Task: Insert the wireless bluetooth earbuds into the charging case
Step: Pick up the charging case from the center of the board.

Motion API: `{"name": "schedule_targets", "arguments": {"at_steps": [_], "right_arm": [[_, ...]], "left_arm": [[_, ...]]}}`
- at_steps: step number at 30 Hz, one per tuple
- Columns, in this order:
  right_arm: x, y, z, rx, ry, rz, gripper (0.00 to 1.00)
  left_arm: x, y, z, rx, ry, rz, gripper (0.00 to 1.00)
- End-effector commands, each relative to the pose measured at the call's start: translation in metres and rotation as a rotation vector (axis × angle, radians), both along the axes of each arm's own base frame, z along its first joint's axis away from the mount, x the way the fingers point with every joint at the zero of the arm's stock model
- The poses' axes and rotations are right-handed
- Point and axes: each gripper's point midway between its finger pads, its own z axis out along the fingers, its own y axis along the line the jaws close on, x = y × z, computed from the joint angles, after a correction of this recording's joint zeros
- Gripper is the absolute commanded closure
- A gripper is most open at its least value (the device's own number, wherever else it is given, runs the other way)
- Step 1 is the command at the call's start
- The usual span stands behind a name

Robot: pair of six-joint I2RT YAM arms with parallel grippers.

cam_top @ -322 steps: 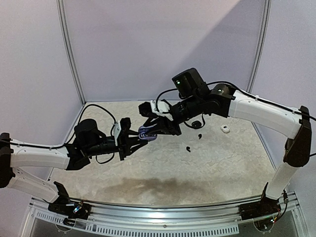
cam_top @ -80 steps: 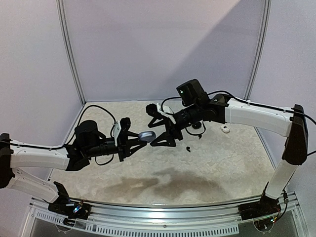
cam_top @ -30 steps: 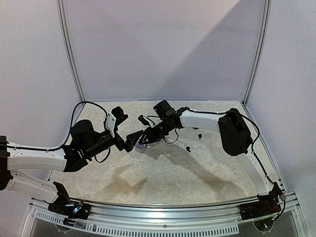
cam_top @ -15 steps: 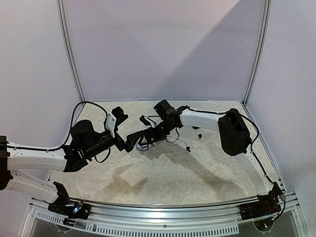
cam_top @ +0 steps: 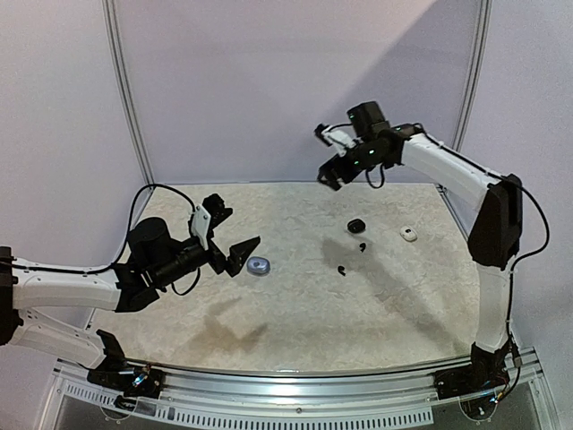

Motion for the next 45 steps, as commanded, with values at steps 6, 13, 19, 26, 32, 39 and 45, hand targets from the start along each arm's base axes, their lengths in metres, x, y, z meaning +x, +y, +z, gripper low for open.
{"name": "schedule_targets", "arguments": {"at_steps": [6,13,19,26,32,39,45], "right_arm": [[0.010,-0.266,-0.138,-0.164,0.546,-0.662,0.14],[0.015,-0.270,-0.161,-0.070,0.549,-0.598,0.15],[0.040,-0.255,-0.159,-0.033,0.501,-0.514,0.15],[0.049,-0.173,-0.179,-0.130,0.406,-0.108,0.12],[0.061,-0.110,-0.175,-0.079,0.353,0.057,0.07],[0.062,-0.091,-0.200,-0.060,0.399,-0.061,0.06],[0.045,-0.088,-0.224,-0.147,0.465,-0.129,0.08]], "left_arm": [[-0.016,-0.011,-0.005,0.023,-0.002,-0.096,0.01],[-0.018,-0.017,-0.008,0.034,0.004,-0.124,0.01],[-0.018,-0.021,-0.009,0.043,0.008,-0.137,0.01],[-0.017,-0.026,-0.011,0.059,0.008,-0.150,0.01],[-0.017,-0.027,-0.013,0.066,0.009,-0.154,0.01],[-0.017,-0.026,-0.015,0.073,0.008,-0.149,0.02],[-0.017,-0.026,-0.016,0.074,0.004,-0.150,0.02]]}}
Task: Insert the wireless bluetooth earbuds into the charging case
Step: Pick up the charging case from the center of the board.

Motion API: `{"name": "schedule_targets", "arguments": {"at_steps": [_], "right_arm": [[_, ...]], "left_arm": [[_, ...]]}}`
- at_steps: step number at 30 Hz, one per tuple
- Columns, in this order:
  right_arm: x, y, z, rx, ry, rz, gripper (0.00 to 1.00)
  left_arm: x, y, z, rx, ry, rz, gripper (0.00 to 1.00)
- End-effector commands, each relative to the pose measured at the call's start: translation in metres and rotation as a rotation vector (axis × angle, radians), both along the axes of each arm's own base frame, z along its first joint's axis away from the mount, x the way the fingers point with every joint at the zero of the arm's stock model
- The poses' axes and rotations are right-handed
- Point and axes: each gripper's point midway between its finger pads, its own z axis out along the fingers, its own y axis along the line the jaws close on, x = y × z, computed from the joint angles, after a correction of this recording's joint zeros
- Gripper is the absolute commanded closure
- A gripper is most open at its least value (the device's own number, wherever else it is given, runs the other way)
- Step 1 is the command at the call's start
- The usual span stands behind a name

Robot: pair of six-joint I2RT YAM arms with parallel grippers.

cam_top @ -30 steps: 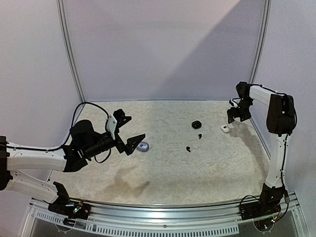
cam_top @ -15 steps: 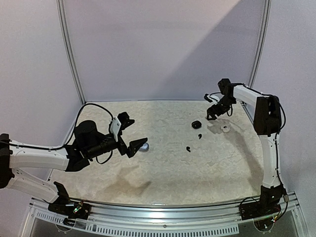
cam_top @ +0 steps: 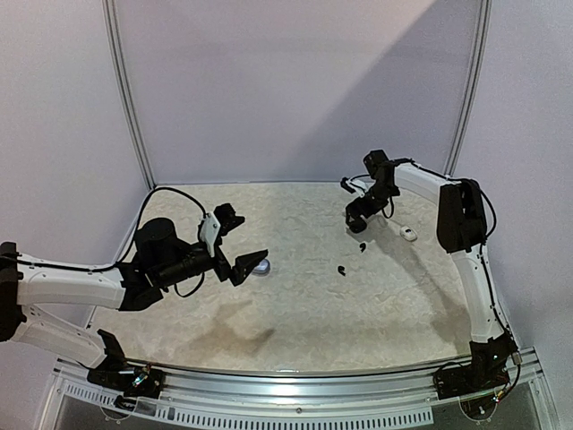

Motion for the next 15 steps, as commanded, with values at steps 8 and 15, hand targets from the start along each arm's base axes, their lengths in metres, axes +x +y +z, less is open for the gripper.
{"name": "schedule_targets", "arguments": {"at_steps": [8,15], "right_arm": [[-0.030,0.010,-0.037,-0.079,0.125,-0.039,0.13],[-0.027,-0.006,-0.030,-0.120,0.115,-0.178,0.13]], "left_arm": [[-0.005,-0.006,-0.001,0.011,0.001,-0.022,0.01],[-0.004,-0.006,-0.001,0.013,0.002,-0.020,0.02]]}}
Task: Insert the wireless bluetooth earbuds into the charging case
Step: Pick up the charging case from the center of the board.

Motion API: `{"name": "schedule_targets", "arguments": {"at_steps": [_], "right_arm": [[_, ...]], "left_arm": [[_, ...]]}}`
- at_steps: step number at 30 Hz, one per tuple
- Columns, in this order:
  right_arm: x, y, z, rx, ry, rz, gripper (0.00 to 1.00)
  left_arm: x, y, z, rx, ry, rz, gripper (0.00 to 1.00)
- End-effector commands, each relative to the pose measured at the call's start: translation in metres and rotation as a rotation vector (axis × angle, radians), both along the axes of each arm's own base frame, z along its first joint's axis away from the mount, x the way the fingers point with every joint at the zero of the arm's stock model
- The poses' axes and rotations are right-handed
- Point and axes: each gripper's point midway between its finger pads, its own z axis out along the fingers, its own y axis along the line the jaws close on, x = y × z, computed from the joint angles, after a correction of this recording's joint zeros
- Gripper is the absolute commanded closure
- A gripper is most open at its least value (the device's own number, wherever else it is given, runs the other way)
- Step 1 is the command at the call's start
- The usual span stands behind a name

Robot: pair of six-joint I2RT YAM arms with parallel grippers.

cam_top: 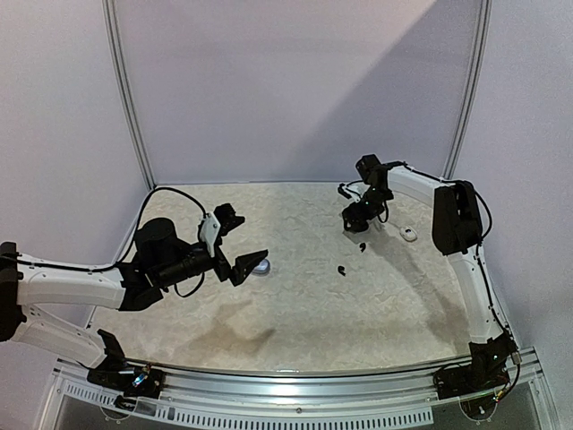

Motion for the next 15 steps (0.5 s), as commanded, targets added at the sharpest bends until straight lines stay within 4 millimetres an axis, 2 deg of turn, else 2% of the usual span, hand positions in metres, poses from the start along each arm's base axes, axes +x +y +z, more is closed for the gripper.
{"name": "schedule_targets", "arguments": {"at_steps": [1,6,9,12,15], "right_arm": [[-0.013,-0.013,-0.009,-0.053,0.057,-0.134,0.13],[-0.011,-0.017,-0.009,-0.021,0.078,-0.308,0.14],[-0.016,-0.031,-0.018,-0.072,0.092,-0.403,0.17],[-0.023,-0.037,-0.024,-0.093,0.107,-0.454,0.18],[-0.029,-0.035,-0.026,-0.091,0.115,-0.459,0.20]], "left_arm": [[-0.004,-0.006,-0.001,0.012,0.002,-0.021,0.02],[-0.004,-0.007,-0.001,0.011,0.002,-0.023,0.02],[-0.004,-0.006,-0.001,0.014,0.003,-0.021,0.02],[-0.004,-0.005,-0.003,0.018,0.007,-0.017,0.02],[-0.004,-0.005,-0.003,0.017,0.009,-0.019,0.02]]}}
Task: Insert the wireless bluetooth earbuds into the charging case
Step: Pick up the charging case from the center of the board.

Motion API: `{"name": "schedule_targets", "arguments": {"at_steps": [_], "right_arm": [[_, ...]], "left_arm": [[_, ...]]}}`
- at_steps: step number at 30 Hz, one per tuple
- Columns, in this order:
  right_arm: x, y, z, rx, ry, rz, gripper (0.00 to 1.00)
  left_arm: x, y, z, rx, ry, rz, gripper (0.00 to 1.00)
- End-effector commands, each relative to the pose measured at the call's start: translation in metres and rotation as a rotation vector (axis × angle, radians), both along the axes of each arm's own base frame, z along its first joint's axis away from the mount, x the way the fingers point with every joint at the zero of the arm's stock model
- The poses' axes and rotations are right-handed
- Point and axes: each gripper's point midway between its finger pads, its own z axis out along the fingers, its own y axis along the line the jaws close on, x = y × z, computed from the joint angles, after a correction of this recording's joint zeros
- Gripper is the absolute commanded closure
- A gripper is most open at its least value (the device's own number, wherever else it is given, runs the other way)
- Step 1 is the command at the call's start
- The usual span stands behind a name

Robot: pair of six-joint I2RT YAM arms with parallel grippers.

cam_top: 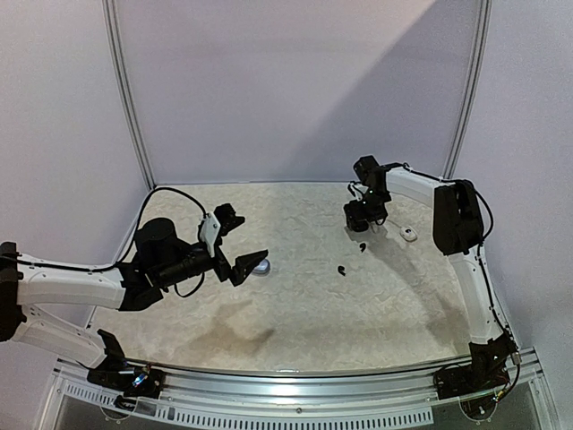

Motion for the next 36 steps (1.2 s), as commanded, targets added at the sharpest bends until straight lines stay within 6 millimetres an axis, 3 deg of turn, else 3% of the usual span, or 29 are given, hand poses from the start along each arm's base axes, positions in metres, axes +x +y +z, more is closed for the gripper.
{"name": "schedule_targets", "arguments": {"at_steps": [1,10,11,13,15,18,19,20,23,26,30,36], "right_arm": [[-0.034,-0.015,-0.025,-0.062,0.123,-0.091,0.20],[-0.045,-0.005,-0.031,-0.024,0.155,-0.068,0.37],[-0.045,-0.003,-0.031,-0.014,0.155,-0.070,0.44],[-0.046,-0.001,-0.027,0.000,0.152,-0.066,0.73],[-0.043,0.010,-0.020,0.050,0.123,-0.029,0.79],[-0.033,0.037,0.024,0.112,-0.091,0.077,0.82],[-0.029,0.049,0.063,0.153,-0.231,0.110,0.82],[-0.027,0.058,0.084,0.174,-0.353,0.142,0.82],[-0.041,0.079,0.180,0.256,-0.734,0.237,0.80],[-0.068,0.103,0.231,0.316,-0.911,0.319,0.80],[-0.127,0.158,0.263,0.340,-1.098,0.530,0.81],[-0.203,0.217,0.274,0.338,-1.246,0.775,0.81]], "left_arm": [[-0.004,-0.005,-0.002,0.014,0.006,-0.019,0.02],[-0.005,-0.004,-0.002,0.016,0.007,-0.019,0.02],[-0.004,-0.004,-0.003,0.017,0.007,-0.018,0.02],[-0.004,-0.004,-0.002,0.015,0.007,-0.015,0.02],[-0.002,-0.003,0.000,0.002,0.013,0.001,0.02],[0.003,0.000,0.005,-0.033,0.036,0.033,0.02],[0.003,0.001,0.005,-0.044,0.046,0.036,0.02],[0.003,0.001,0.006,-0.054,0.055,0.035,0.02],[0.003,0.001,0.009,-0.084,0.084,0.040,0.02],[0.005,0.003,0.014,-0.113,0.105,0.055,0.02],[0.009,0.006,0.029,-0.190,0.145,0.081,0.01],[0.014,0.008,0.057,-0.327,0.219,0.074,0.01]]}}
